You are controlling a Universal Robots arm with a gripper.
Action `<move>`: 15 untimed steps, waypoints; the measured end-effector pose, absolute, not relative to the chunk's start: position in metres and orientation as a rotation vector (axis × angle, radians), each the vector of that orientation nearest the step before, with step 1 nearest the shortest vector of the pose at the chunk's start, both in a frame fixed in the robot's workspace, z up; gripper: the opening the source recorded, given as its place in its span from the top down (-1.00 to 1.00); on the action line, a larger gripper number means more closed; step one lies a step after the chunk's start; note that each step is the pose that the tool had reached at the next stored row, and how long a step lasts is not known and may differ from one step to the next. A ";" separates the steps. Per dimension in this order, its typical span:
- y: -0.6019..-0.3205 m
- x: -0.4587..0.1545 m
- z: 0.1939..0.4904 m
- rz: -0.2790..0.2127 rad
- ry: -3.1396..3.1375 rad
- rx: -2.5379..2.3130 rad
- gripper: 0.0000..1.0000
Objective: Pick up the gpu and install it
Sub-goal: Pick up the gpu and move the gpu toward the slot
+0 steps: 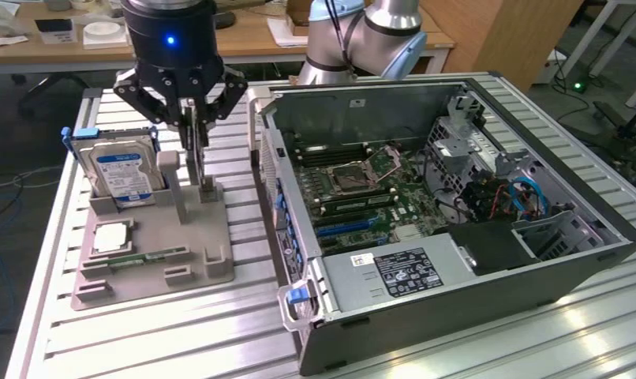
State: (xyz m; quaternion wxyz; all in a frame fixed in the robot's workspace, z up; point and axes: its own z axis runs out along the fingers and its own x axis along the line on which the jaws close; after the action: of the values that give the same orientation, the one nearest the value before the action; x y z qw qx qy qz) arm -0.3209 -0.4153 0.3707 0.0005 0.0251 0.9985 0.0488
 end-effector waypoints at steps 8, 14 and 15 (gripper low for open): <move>-0.415 -0.321 0.384 0.154 3.136 0.079 0.45; -0.415 -0.321 0.393 0.154 3.136 0.079 0.45; -0.415 -0.321 0.395 0.154 3.136 0.079 0.45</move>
State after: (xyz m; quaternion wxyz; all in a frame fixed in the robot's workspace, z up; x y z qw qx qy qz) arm -0.3209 -0.4153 0.3946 0.0005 0.0251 0.9985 0.0492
